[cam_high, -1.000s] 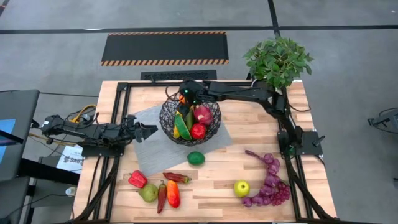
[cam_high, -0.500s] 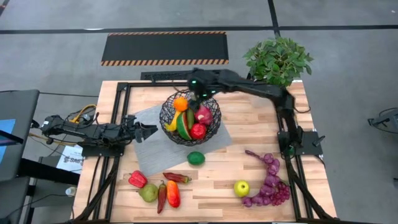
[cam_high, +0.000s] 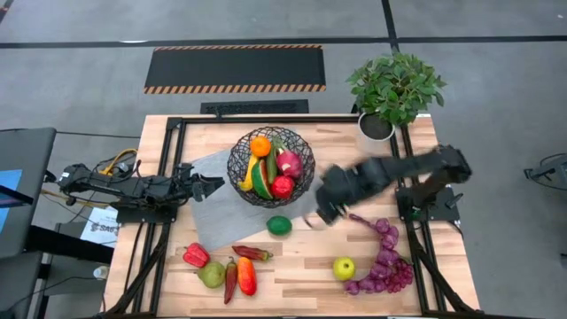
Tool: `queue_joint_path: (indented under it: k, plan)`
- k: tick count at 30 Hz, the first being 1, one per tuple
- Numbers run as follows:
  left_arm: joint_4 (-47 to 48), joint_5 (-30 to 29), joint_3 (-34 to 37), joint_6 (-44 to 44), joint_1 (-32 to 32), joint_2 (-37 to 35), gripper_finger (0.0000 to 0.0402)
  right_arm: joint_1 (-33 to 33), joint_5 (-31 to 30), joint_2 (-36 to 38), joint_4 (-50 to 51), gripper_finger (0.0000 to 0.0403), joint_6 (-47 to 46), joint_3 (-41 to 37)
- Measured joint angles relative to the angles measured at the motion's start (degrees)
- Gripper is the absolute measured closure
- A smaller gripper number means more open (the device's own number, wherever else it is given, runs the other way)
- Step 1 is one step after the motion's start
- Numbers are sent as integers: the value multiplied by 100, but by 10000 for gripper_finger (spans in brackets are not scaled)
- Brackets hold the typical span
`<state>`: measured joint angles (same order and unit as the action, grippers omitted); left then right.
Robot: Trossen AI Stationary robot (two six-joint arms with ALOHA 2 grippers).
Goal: Build produce basket
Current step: Put the onions into the wire basket
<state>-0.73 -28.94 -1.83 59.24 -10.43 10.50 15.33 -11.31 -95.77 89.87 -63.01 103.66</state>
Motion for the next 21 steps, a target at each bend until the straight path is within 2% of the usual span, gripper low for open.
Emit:
queue_joint_path:
  k: [4, 7, 12, 16, 21]
  plan:
    - [0, -6, 0, 9, 0, 0, 113, 1026, -41, 623, -95, 17, -2560, -1408]
    - [-1, -9, 0, 23, 1, 0, 113, 1730, 282, 911, -120, 18, -4413, -2330]
    - [-2, -20, 0, 57, 1, 0, 113, 2636, 561, 1190, -863, 18, -6477, -3319]
    - [-1, -20, 0, 129, 2, 0, 113, 2870, 1048, 1183, -1554, 19, -6716, -3819]
    - [-2, -19, 0, 146, 2, 0, 113, 2936, 1499, 814, -1905, 19, -6765, -4084]
